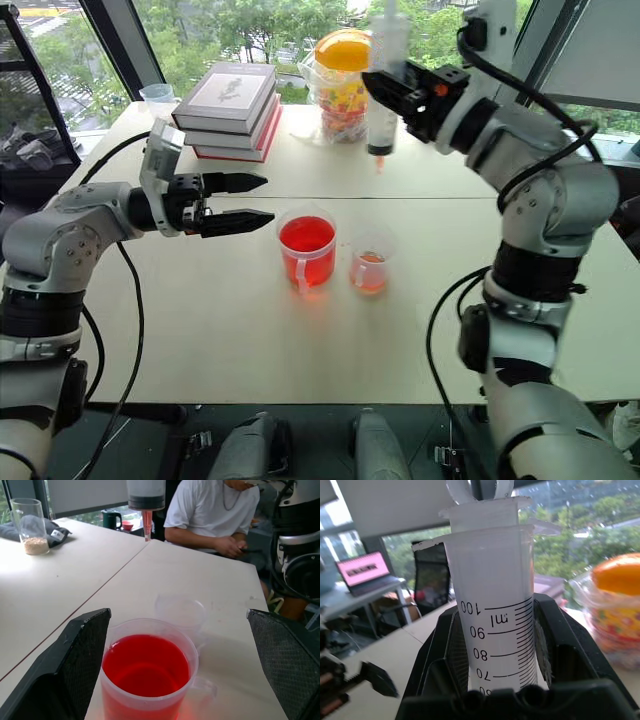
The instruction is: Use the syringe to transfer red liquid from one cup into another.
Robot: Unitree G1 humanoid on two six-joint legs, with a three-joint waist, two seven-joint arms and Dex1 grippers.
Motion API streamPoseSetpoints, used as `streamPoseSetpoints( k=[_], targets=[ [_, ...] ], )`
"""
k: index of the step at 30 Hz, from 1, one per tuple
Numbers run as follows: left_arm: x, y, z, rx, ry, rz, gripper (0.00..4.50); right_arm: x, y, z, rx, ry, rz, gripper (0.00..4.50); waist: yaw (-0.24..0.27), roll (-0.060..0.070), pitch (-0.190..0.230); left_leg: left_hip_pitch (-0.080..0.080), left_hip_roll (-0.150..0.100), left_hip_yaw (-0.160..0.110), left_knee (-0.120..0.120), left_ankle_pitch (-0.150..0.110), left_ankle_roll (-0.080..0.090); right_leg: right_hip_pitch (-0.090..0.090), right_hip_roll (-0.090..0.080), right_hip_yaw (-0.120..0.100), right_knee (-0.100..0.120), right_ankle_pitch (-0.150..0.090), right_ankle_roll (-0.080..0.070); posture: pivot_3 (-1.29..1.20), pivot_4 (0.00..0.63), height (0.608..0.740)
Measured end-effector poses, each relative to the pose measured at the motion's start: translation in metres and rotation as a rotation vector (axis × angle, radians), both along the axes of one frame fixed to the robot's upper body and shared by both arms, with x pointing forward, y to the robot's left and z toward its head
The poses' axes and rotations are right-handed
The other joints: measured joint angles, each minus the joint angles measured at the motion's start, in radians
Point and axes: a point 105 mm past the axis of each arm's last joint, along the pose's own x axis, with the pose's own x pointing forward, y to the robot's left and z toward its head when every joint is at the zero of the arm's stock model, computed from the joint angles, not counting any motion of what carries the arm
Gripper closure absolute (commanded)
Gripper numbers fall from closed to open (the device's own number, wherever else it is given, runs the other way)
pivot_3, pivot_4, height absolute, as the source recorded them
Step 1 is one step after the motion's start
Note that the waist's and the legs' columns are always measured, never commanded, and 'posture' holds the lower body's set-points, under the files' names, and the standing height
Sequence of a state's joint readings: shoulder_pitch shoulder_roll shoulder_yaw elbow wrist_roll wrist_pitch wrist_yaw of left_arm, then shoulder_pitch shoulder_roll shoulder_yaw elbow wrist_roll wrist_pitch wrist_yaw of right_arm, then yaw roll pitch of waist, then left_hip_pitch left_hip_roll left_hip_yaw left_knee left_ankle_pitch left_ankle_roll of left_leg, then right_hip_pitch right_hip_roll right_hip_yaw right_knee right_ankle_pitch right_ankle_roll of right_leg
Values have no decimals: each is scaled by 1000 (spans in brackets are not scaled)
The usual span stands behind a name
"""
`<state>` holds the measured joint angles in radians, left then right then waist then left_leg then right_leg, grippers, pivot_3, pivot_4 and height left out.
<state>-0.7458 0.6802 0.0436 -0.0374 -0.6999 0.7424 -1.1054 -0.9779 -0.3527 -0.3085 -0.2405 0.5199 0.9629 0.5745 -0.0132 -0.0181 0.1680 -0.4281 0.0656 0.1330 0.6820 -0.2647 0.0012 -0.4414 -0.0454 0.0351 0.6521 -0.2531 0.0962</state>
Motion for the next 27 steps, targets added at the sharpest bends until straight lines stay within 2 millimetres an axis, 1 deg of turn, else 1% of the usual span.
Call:
streamPoseSetpoints(
  k=[1, 2, 5, 6, 7, 11, 16, 19, 22, 27],
  targets=[
    [1, 1, 1, 2, -5, 0, 0, -5, 6, -8, 9, -14, 27, 3106, 2, -1, -1, 0, 0, -1, 0, 0, 0, 1, 0, -1, 0, 0, 0, 0, 150, 740],
    [2, 2, 1, 6, -9, 3, 0, -8, 13, -20, 5, -14, 52, 3106, 3, -2, -1, 0, 0, -1, 0, 0, 0, 2, 0, -1, -1, 0, 0, 0, 150, 740],
    [5, 4, 5, 14, -19, 6, 0, -12, 33, -75, -10, 73, 127, 3106, -1, -1, -1, -1, -1, -1, 1, 0, 0, 2, -1, -2, -2, 0, 0, 0, 150, 740],
    [5, 4, 5, 18, -26, 5, 0, -12, 36, -87, -16, 89, 131, 3106, -1, -1, -1, -1, -1, -1, 1, 0, 0, 1, -1, -2, -2, 0, 0, 0, 150, 740],
    [5, 4, 6, 20, -30, 3, 0, -12, 37, -94, -19, 85, 130, 3106, -2, -1, -1, -1, -1, -1, 1, 0, 0, 2, -1, -2, -1, 0, 0, 0, 150, 740],
    [6, 6, 6, 27, -28, 6, 0, -14, 42, -101, -16, 28, 122, 3106, -7, -1, -1, 1, 0, -2, 1, 0, 0, 2, 1, -2, 1, 0, 0, 0, 150, 740],
    [8, 7, 7, 32, -28, 13, 0, -13, 50, -118, -37, 33, 117, 3106, -6, -1, -1, 1, 0, -2, 1, 1, -1, 1, 1, -2, 2, 0, 0, 0, 150, 740],
    [12, 4, 16, 22, -57, 8, 0, -14, 52, -125, -51, 34, 114, 3106, -1, -1, -1, 1, 0, -2, 1, 1, -1, 2, 0, -2, 1, 0, 0, 0, 150, 740],
    [17, -3, 29, -2, -104, -5, 0, -15, 54, -126, -56, 30, 120, 3106, -1, -1, -1, 1, 0, -2, 1, 0, -1, 2, 0, -2, 1, 0, 0, 0, 150, 740],
    [30, -14, 37, -20, -150, -16, 0, -15, 53, -127, -66, 20, 114, 3106, -2, -1, -1, 1, 0, -2, 1, 1, -1, 2, 1, -2, 1, 0, 0, 0, 150, 740]
  ],
)
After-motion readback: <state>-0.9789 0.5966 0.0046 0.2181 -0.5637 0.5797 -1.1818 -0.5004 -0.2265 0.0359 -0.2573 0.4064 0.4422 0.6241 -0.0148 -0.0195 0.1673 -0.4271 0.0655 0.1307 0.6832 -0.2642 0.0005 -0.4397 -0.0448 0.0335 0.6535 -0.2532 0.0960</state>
